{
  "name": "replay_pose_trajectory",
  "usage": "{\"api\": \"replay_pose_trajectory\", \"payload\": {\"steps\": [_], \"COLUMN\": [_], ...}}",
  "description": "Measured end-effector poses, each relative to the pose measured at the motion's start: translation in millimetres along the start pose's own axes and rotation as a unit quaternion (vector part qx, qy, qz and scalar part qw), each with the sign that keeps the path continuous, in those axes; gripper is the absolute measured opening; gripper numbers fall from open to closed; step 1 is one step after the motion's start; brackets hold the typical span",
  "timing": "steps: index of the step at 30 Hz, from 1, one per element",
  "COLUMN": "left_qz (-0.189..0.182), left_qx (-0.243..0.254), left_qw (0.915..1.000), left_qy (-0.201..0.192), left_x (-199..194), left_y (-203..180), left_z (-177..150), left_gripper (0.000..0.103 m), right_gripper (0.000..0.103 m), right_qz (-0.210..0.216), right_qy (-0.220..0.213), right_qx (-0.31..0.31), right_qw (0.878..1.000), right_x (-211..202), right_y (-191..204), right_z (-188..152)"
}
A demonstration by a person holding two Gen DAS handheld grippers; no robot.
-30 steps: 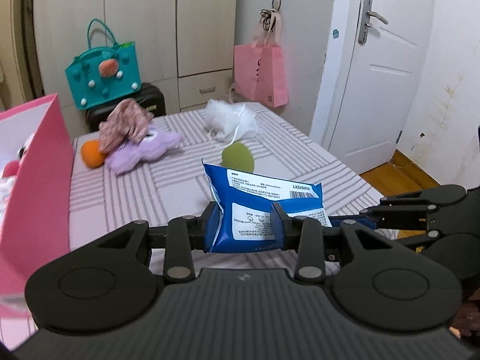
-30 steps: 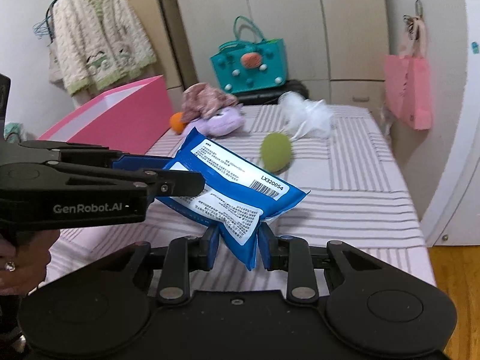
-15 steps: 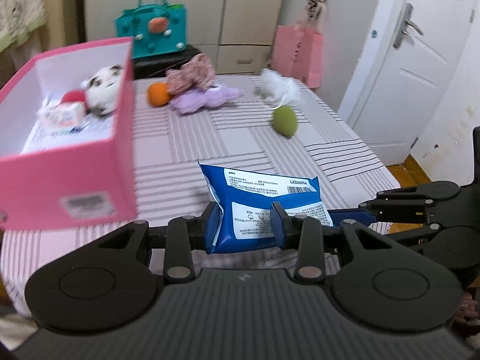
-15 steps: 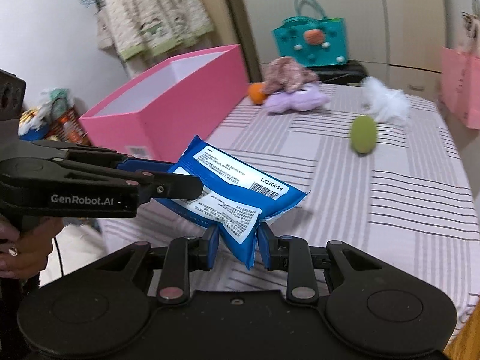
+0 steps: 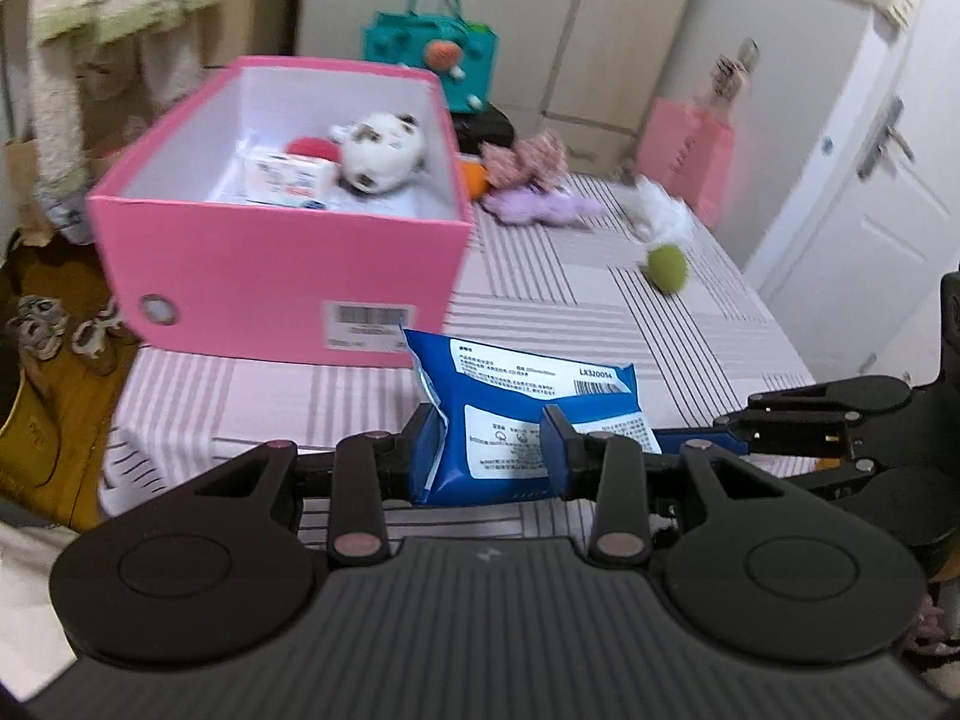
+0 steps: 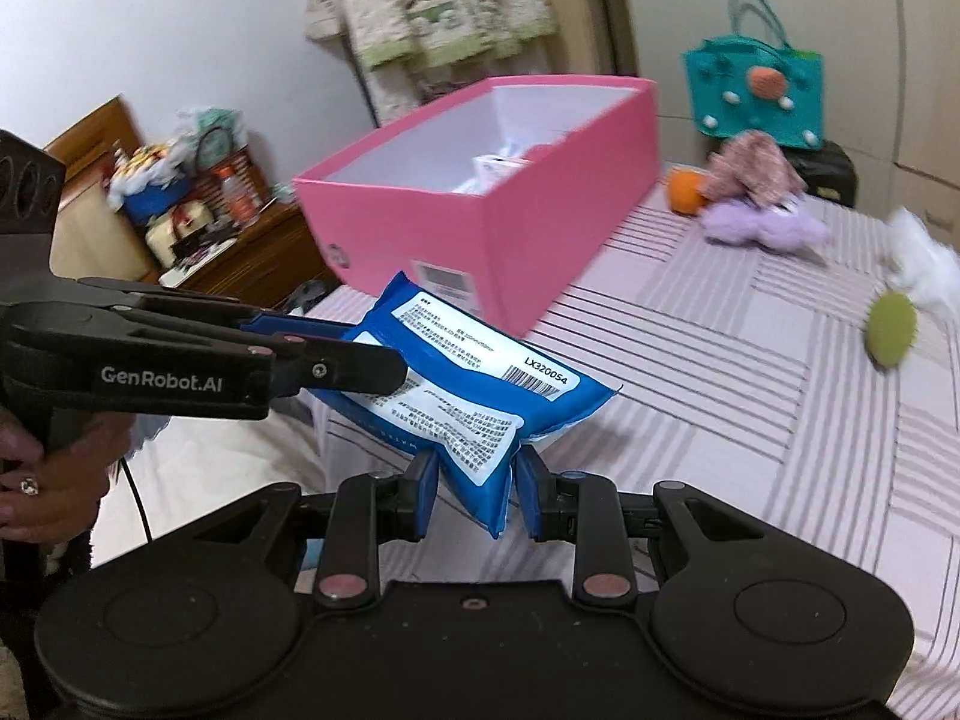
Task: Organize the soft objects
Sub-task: 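Lift the wipes pack with both grippers and carry it over the pink box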
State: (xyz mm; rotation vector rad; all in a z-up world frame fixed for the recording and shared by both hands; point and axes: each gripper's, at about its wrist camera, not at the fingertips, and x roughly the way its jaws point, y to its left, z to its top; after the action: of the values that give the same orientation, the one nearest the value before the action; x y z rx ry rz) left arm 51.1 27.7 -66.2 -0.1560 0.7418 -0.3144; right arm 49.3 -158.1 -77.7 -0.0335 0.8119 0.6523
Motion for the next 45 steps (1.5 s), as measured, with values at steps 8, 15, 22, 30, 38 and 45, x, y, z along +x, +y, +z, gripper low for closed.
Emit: {"api": "replay_pose_trajectory", "payload": {"steps": [8,15,22,30,38,45], "left_qz": [0.008,0.033,0.04,0.044,0.044,0.034], "left_qx": [-0.073,-0.063,-0.062,-0.049,-0.011,-0.001], "left_qw": [0.9939,0.987,0.9818,0.9747,0.9788,0.9897], "left_qy": [-0.083,-0.144,-0.175,-0.214,-0.2,-0.139], "left_x": [-35.4,-62.4,-73.6,-83.8,-63.2,-11.7], "left_y": [12.3,7.9,13.5,17.9,30.0,52.0], "left_z": [-13.3,-13.0,-2.3,24.5,75.4,128.0], "left_gripper": [0.035,0.036,0.036,0.036,0.036,0.036], "right_gripper": [0.033,0.033,0.033,0.033,0.033,0.033], "right_qz": [0.001,-0.005,-0.015,-0.024,-0.028,-0.051], "right_qy": [0.026,0.009,-0.032,-0.079,-0.099,-0.091], "right_qx": [-0.091,-0.124,-0.136,-0.155,-0.127,-0.084], "right_qw": [0.996,0.992,0.99,0.985,0.987,0.991], "right_x": [-7.6,-15.0,-27.6,-28.9,-10.3,24.4], "right_y": [31.3,54.3,67.3,72.7,56.3,28.3], "right_z": [25.6,40.6,55.8,80.1,120.4,152.4]}}
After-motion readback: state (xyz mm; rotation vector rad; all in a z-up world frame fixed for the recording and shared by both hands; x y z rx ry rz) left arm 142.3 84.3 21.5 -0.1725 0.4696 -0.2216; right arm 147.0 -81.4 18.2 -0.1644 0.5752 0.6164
